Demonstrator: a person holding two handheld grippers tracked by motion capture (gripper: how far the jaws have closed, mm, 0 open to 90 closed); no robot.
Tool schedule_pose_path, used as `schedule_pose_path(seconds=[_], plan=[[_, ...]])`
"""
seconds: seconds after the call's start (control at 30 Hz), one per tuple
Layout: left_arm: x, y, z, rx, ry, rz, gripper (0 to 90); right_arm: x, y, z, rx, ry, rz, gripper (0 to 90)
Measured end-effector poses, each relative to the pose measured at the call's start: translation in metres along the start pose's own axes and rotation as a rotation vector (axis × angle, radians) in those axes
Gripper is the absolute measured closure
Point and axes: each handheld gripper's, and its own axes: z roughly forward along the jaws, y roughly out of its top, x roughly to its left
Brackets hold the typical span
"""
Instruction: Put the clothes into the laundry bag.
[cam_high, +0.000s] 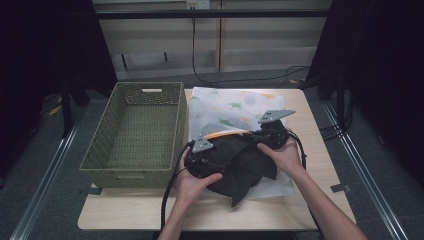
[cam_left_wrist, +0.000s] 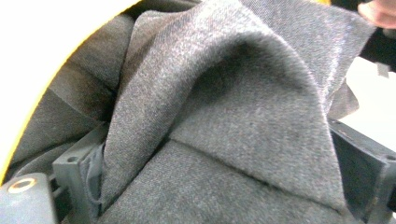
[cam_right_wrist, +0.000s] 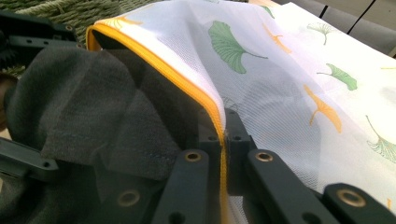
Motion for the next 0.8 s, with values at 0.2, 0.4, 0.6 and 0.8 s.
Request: schedule_pose_path(seconds=[0.2, 0.4, 0.6, 0.8], plan=[[-0.006, 0.009, -0.019, -0.062, 0.017, 0.018, 7.9, -0.001, 0.000, 0.000, -0.001, 0.004, -0.002, 89.3], [-0.019, 0.005, -0.036, -0.104, 0.011, 0.054, 8.2, -0.001, 0.000, -0.001, -0.003, 0.006, -0.004, 89.3], [-0.025, -0.012, -0.026, -0.046, -0.032, 0.085, 1.4, 0.000, 0.001, -0.001, -0.003, 0.005, -0.004, 89.3], [-0.028, -0.023, -0.008, 0.040, 0.044, 0.147, 0.0, 0.001, 0.001, 0.000, 0.000, 0.009, -0.005, 89.2]])
